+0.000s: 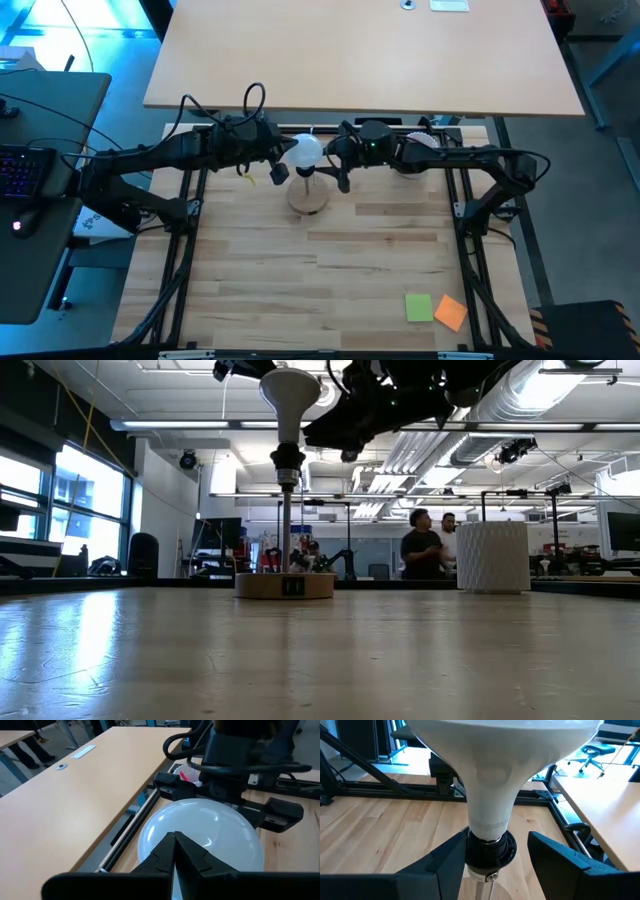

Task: Screw lightbulb
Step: Insert the lightbulb into the brown lamp

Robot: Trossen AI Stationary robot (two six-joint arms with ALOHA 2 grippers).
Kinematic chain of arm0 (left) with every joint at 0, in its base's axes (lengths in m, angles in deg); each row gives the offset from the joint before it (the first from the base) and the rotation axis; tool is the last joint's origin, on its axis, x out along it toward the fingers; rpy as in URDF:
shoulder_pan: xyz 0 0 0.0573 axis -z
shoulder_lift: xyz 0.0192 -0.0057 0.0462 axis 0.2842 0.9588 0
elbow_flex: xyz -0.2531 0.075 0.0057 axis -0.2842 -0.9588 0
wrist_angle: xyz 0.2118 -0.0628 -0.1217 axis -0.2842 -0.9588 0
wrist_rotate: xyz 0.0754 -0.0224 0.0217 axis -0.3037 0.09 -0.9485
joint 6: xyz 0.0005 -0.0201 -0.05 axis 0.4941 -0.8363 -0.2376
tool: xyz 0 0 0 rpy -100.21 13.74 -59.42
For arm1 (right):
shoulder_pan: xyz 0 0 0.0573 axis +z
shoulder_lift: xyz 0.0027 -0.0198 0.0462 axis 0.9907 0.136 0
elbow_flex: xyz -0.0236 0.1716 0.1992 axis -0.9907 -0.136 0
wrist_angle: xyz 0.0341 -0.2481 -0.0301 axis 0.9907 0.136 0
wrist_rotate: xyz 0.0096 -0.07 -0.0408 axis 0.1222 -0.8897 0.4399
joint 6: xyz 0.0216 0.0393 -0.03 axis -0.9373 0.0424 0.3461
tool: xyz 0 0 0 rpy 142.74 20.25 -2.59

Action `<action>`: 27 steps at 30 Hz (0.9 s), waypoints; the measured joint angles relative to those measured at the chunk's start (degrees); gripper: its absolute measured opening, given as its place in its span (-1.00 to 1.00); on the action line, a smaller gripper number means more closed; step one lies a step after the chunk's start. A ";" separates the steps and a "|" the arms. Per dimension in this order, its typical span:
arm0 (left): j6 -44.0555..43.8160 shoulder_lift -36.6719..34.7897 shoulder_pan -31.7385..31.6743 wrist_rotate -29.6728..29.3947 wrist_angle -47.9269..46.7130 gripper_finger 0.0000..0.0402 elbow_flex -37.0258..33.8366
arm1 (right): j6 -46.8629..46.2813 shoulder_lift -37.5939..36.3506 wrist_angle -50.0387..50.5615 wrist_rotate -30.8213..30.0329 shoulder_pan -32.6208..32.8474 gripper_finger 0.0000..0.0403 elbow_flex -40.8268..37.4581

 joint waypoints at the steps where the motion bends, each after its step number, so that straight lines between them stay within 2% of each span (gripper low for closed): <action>1: 0.00 0.00 0.00 0.00 0.02 -0.99 0.00 | 0.00 -0.30 0.34 0.00 0.00 0.05 0.00; 22: 0.25 -0.92 0.00 -1.46 -0.16 -0.99 -0.04 | -1.66 -0.96 -0.15 0.19 1.09 0.05 0.00; 27: 0.65 -0.92 0.00 -1.44 0.38 -0.99 -0.06 | -1.69 -0.75 -0.51 -2.95 1.14 0.05 0.00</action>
